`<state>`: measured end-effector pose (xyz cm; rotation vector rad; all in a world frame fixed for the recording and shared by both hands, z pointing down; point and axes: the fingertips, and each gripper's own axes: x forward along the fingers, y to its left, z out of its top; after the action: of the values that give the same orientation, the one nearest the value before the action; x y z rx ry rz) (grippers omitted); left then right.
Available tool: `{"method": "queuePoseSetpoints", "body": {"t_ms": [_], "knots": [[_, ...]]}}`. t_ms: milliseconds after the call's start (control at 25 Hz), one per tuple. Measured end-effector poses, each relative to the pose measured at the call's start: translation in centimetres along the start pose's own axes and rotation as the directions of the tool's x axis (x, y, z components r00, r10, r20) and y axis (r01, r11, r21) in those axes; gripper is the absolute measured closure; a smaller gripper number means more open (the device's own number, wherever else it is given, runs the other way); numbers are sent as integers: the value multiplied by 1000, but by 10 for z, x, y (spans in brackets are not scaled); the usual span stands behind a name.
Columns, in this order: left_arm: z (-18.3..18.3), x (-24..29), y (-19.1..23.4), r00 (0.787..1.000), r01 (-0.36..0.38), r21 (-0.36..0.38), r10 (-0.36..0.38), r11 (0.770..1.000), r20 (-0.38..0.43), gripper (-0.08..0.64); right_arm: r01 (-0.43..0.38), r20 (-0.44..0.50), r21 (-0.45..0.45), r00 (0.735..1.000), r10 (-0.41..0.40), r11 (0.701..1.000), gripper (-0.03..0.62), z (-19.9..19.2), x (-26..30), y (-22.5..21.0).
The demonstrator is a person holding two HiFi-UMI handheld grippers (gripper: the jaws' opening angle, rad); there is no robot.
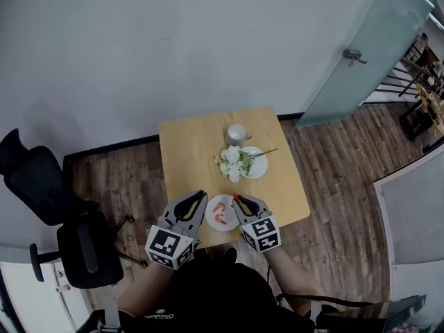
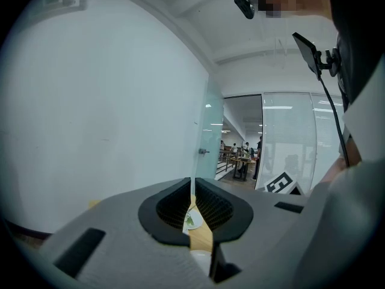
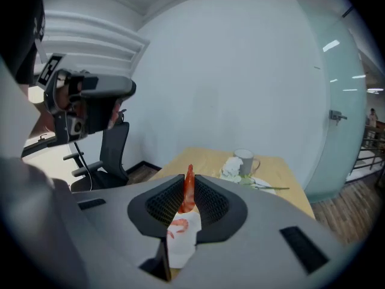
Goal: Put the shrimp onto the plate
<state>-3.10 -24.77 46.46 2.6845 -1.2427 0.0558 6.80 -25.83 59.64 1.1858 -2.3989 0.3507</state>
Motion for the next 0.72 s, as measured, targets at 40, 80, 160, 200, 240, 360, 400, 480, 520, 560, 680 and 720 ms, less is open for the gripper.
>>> {"method": "queuePoseSetpoints", "body": {"t_ms": [40,80,160,200,240,360,400,480,520,560,680,720], "knots": [[0,0,0,1000,-1,-1,1,1000,-1,534,-3,-28,-2,1000,3,1000,540,-8,6,-1],[0,0,1,1000,-2,-1,2,1000,-1,534,-7,-53,-5,999,7,1000,540,-15,11,-1],[-1,-1,2,1000,-7,-1,7,1000,-1,534,-17,-100,-7,995,16,1000,540,-27,22,0],[-1,-1,2,1000,-9,-2,9,1000,-1,534,-23,-121,-4,992,22,1000,540,-34,26,1],[-1,-1,3,1000,-10,-3,10,1000,-1,534,-28,-140,2,990,28,1000,540,-39,30,1],[-5,-2,5,1000,-16,-8,16,1000,-8,534,-30,-197,-4,980,29,1000,540,-54,38,1],[-6,-2,7,1000,-18,-8,18,1000,-11,534,-28,-218,-9,976,25,1000,540,-59,41,1],[-6,-3,9,1000,-24,-7,24,1000,-14,534,-25,-260,-13,965,21,1000,540,-71,47,-1],[-6,-3,10,1000,-26,-7,26,1000,-14,534,-23,-280,-12,960,19,1000,540,-77,50,-2],[-6,-3,11,1000,-27,-6,27,1000,-13,534,-23,-299,-10,954,19,1000,540,-82,52,-4],[-4,-3,12,999,-30,-6,30,1000,-13,534,-21,-346,-6,938,18,1000,540,-95,59,-7],[-4,-3,13,999,-31,-6,31,1000,-13,534,-21,-359,-7,933,17,1000,540,-100,61,-8]]}}
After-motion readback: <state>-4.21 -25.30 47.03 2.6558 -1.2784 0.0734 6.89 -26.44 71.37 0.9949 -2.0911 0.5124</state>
